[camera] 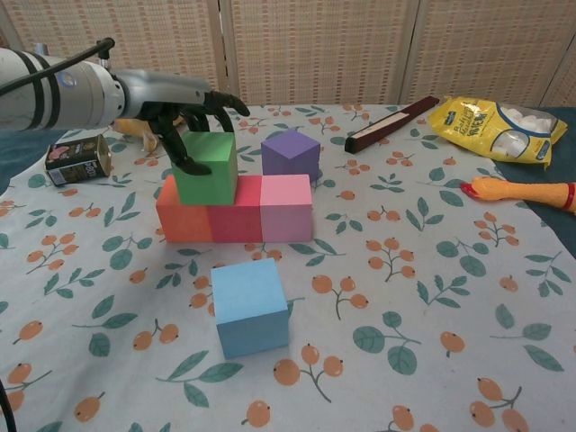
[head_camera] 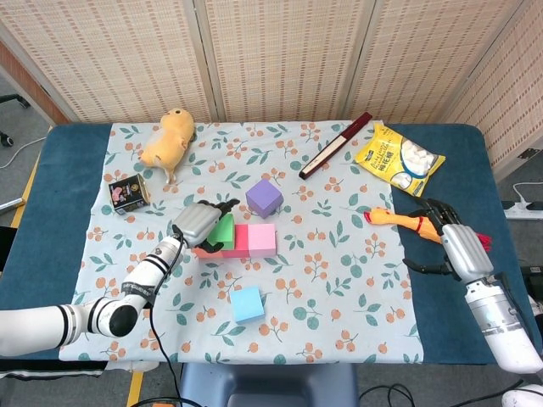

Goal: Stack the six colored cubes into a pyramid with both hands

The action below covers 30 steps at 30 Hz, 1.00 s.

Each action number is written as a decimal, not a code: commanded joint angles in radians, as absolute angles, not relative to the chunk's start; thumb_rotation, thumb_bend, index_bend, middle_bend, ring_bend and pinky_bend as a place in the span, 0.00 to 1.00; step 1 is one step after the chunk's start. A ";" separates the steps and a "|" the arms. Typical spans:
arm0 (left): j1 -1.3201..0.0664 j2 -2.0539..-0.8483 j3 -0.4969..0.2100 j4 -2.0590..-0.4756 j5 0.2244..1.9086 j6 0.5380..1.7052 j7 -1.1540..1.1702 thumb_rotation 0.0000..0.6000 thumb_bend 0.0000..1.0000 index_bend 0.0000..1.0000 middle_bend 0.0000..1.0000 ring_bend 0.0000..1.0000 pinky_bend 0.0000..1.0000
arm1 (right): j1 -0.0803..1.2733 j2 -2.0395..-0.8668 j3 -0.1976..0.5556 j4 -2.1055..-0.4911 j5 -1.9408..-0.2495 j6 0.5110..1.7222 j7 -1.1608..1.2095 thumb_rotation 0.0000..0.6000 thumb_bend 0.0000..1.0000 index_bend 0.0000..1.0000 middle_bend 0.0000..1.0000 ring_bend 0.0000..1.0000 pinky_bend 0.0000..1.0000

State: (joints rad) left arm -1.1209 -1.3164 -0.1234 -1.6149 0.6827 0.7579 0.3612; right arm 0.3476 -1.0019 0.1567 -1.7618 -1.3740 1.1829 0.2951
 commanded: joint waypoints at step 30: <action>-0.873 -1.152 -0.134 -1.741 0.828 0.986 0.137 1.00 0.32 0.00 0.00 0.15 0.21 | 0.475 -1.004 0.194 -1.688 -1.376 0.998 0.382 1.00 0.12 0.00 0.24 0.01 0.00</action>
